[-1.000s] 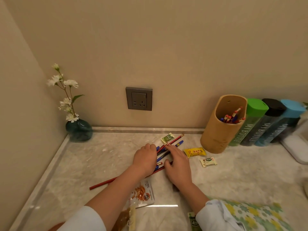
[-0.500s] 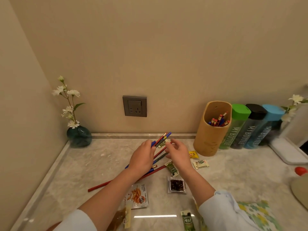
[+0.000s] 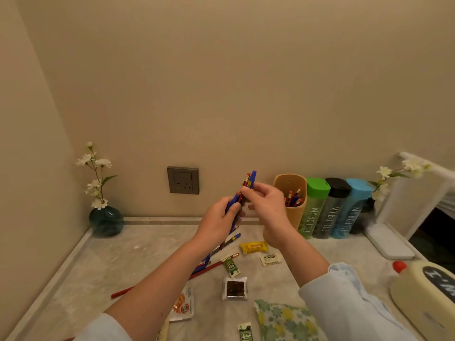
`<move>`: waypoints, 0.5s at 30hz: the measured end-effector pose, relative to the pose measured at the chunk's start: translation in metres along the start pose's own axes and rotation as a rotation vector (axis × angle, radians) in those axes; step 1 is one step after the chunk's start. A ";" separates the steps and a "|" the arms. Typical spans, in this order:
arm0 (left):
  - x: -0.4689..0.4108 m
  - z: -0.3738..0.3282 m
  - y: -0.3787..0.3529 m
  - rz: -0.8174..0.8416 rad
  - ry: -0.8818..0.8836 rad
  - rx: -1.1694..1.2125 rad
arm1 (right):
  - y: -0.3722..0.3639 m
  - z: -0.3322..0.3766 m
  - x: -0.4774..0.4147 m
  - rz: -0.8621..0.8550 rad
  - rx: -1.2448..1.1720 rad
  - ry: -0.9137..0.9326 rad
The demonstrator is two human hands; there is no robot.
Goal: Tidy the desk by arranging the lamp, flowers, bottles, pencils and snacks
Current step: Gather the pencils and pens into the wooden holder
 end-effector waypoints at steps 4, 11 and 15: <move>-0.017 -0.036 -0.015 0.018 -0.060 0.032 | 0.028 0.036 -0.010 -0.004 0.065 0.109; -0.058 -0.100 -0.038 -0.070 -0.287 -0.177 | 0.079 0.090 -0.035 -0.041 0.081 0.271; -0.077 -0.127 -0.050 -0.110 -0.360 -0.298 | 0.104 0.105 -0.048 -0.086 0.074 0.343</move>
Point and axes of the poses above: each hand's wrist, its own x-axis away from the middle knuckle, its own y-axis out of the back of the hand, z = x × y, the point moved 1 cm from there along -x, towards the middle knuckle, and after that the axes turned 2 degrees about y, right-handed, at the moved point
